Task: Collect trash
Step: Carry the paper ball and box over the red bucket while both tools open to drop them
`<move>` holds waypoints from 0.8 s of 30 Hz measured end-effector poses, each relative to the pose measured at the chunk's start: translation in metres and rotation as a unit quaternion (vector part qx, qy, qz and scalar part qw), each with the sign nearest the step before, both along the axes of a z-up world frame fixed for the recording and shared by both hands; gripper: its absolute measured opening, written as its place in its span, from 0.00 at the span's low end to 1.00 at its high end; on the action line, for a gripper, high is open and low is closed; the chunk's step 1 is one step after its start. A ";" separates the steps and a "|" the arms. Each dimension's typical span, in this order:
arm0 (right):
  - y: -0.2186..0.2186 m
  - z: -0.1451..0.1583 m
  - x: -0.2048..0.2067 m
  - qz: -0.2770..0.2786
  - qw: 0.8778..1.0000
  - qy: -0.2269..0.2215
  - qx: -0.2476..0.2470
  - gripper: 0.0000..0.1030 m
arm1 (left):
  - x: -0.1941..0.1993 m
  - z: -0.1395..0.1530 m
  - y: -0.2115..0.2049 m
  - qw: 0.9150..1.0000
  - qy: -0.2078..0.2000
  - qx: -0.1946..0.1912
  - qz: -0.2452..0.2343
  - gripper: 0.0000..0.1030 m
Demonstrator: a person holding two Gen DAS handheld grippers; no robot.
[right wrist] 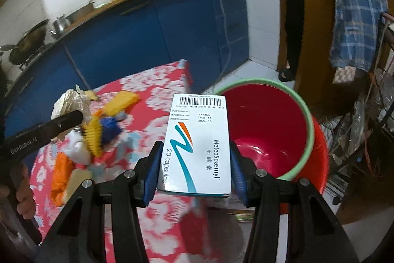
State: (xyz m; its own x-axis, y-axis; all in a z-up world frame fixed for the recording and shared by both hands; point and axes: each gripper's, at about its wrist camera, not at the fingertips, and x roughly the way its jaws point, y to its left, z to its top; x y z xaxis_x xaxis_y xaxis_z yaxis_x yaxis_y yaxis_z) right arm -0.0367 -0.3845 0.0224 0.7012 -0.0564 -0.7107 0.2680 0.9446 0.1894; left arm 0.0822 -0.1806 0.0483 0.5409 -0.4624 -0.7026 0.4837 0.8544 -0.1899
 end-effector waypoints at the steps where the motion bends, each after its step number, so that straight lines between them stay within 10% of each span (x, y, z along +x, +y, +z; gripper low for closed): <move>1: -0.008 -0.004 0.001 -0.006 1.000 0.004 0.001 0.52 | 0.002 -0.002 -0.010 1.000 0.002 0.002 -0.006 0.29; 21: -0.110 -0.083 0.014 -0.099 0.991 0.061 0.065 0.53 | 0.027 -0.075 -0.163 0.990 0.048 0.075 -0.105 0.33; 24: -0.115 -0.088 0.016 -0.101 0.990 0.062 0.080 0.54 | 0.032 -0.081 -0.166 0.990 0.059 0.079 -0.102 0.50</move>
